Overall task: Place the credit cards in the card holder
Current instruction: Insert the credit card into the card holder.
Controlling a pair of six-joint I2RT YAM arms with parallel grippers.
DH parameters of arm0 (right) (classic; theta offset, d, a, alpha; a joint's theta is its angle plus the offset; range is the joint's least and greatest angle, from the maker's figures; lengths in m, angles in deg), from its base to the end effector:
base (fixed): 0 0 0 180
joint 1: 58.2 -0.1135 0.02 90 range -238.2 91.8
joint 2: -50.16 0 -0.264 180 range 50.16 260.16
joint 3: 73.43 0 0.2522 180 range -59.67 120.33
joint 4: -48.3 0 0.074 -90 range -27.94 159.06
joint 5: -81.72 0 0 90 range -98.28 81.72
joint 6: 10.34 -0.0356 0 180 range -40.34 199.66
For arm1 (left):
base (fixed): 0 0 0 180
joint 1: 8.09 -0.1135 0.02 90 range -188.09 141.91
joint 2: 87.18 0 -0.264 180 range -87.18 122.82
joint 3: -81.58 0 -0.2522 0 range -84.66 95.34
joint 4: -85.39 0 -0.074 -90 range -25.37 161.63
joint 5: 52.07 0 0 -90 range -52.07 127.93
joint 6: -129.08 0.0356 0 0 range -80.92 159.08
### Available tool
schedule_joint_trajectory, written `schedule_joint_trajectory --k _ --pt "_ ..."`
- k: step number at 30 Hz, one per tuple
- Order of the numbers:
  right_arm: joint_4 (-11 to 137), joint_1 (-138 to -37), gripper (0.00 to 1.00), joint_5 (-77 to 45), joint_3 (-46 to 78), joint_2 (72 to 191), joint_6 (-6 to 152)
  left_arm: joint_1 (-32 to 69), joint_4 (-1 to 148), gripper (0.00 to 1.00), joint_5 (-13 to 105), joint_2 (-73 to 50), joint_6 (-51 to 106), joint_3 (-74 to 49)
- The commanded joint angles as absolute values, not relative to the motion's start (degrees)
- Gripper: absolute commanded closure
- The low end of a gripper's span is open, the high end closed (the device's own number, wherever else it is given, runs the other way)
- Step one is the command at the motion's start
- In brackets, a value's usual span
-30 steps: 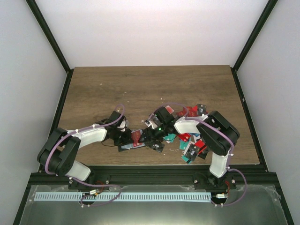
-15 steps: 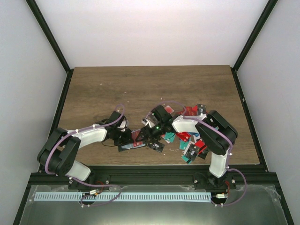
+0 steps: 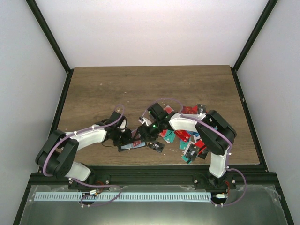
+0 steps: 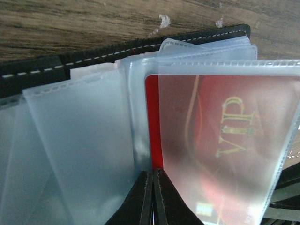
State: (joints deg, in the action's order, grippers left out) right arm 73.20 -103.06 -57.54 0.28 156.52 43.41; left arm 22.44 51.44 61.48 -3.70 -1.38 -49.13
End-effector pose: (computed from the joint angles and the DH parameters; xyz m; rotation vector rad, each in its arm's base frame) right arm 0.2354 0.2723 0.1487 0.5474 -2.5968 -1.4140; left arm 0.1981 -0.1333 0.1351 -0.1372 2.9538 -0.8327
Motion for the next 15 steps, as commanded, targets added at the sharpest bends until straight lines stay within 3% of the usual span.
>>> schedule_joint_trajectory --k 1,15 --pt "79.03 -104.4 0.41 -53.71 5.38 156.4 46.86 22.85 49.4 0.96 59.37 -4.64 -2.4 -49.22" --pt "81.71 -105.24 0.41 -50.83 7.03 155.88 47.43 22.94 49.99 0.96 59.64 -4.2 -2.34 -49.23"
